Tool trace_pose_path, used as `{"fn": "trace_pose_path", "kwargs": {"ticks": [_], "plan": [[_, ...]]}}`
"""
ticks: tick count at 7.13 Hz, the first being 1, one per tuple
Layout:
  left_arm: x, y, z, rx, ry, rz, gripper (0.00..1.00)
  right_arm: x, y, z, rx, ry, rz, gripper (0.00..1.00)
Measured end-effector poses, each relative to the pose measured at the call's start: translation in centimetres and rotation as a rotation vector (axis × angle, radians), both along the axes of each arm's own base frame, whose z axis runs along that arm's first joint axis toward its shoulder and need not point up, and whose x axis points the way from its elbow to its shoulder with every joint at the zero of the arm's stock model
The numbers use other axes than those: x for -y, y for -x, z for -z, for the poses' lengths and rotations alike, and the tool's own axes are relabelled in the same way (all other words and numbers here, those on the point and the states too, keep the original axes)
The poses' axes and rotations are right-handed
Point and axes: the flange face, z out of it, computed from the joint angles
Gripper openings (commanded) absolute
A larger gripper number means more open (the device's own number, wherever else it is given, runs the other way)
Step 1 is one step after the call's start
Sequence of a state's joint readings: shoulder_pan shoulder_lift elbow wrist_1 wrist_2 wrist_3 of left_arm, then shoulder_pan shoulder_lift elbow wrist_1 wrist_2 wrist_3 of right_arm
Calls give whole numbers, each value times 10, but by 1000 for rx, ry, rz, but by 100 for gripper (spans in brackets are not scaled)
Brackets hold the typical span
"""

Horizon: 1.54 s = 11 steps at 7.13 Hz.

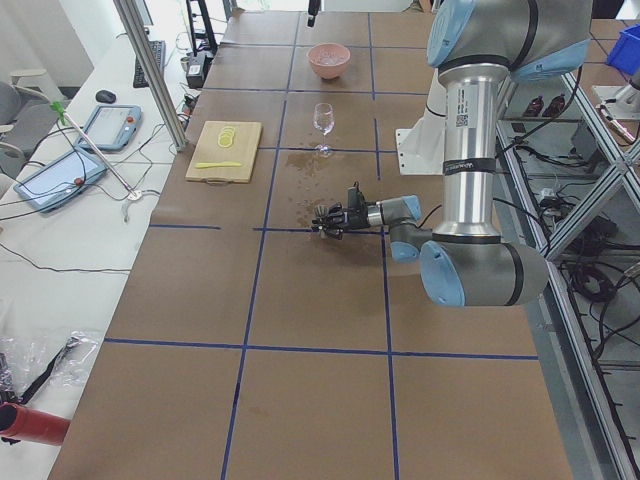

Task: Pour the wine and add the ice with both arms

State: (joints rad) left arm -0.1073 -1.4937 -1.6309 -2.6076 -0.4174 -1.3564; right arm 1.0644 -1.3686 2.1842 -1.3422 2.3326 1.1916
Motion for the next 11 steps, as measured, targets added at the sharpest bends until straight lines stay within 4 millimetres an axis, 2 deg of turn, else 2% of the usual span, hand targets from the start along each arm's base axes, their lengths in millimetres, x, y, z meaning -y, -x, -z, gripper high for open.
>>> {"fn": "trace_pose_path", "kwargs": {"ticks": [2, 4, 10, 11], "plan": [[-4, 2, -6, 4, 4, -7, 0, -1, 4, 3, 4, 0, 4, 0], [-5, 8, -12, 17, 5, -8, 20, -2, 6, 5, 6, -4, 9, 0], [-6, 10, -3, 6, 2, -13, 55, -2, 9, 6, 6, -6, 13, 0], [-6, 10, -2, 7, 1, -14, 87, -3, 11, 7, 6, -7, 15, 0]]}}
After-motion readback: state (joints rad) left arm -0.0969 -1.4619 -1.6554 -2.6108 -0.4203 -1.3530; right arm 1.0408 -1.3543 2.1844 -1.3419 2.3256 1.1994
